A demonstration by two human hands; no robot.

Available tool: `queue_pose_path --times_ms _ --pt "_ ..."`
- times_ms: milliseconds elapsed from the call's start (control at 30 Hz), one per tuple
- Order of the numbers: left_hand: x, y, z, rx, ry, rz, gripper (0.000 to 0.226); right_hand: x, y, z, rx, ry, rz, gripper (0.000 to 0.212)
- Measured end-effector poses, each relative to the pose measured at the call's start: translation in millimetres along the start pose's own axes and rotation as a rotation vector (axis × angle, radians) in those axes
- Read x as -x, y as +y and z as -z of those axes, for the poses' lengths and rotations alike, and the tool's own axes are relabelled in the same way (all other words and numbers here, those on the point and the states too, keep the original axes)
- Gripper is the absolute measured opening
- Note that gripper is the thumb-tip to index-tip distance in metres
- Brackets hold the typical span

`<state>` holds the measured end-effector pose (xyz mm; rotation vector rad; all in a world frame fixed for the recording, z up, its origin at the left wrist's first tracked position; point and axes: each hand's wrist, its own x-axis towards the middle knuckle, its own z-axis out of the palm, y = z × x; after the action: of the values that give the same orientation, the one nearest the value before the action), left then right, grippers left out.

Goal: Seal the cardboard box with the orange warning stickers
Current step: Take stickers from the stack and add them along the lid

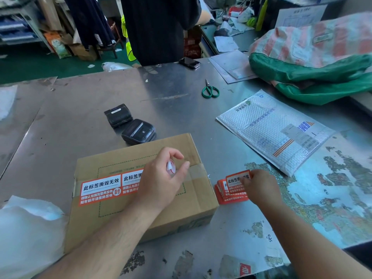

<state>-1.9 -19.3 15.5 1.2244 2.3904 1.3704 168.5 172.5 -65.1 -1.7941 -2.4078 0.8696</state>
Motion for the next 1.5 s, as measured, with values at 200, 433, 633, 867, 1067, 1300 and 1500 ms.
queue_pose_path --times_ms 200,433,633,867,1067,1300,1500 --pt "0 -2 4 0.068 0.022 -0.014 0.008 13 -28 29 -0.150 0.047 0.123 0.021" --pt "-3 4 17 0.296 0.048 0.125 0.019 32 -74 59 -0.434 0.110 0.245 0.025" --pt "-10 11 40 0.352 0.052 0.374 0.021 65 -115 65 -0.707 -0.176 0.406 0.023" --pt "1 13 64 0.344 0.075 0.486 0.011 85 -140 42 -0.679 -0.366 0.532 0.023" --pt "13 -2 77 0.205 0.163 0.504 0.018 92 -156 24 -0.670 -0.373 0.566 0.016" --pt "23 -9 92 0.398 0.104 0.522 0.020 94 -166 11 -0.730 -0.457 0.495 0.033" --pt "27 -12 97 0.422 0.070 0.485 0.025 93 -166 2 -0.591 -0.412 0.510 0.029"
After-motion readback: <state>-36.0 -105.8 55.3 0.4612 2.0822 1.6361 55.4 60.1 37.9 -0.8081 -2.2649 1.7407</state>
